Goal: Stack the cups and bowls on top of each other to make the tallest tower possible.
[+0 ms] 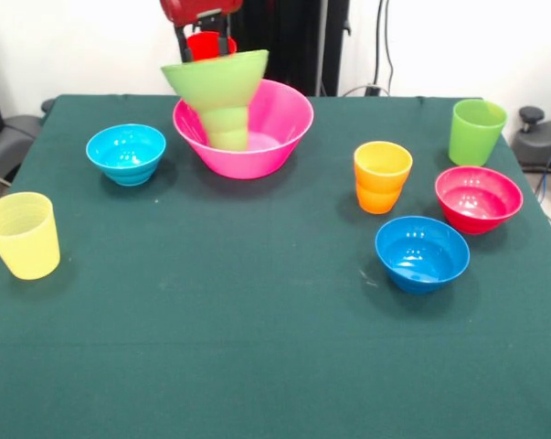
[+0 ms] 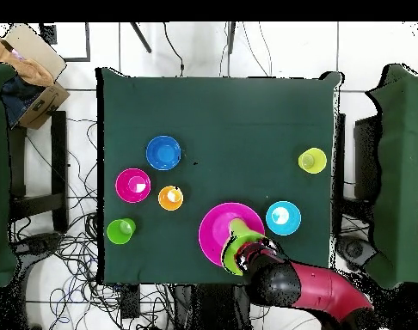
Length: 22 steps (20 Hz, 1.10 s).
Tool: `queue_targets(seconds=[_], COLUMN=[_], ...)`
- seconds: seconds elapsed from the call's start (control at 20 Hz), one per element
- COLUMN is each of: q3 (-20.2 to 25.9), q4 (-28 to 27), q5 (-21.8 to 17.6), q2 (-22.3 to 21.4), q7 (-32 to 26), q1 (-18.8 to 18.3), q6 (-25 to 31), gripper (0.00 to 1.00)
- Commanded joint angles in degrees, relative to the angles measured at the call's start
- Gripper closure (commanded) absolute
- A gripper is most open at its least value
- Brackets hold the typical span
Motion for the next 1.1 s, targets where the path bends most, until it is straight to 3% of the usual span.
queue_targets(seconds=[0.05, 0.7, 1.1], q3=[3.89, 6.86, 4.87], q4=[-0.15, -0.64, -10.21], q5=[-2.36, 0.42, 2.57], q2=[1.05, -1.91, -2.23], q7=[3.48, 2.31, 4.43], q1=[0.44, 0.73, 8.30], q6=[2.80, 7.56, 18.96], gripper=[0.00, 0.00, 0.00])
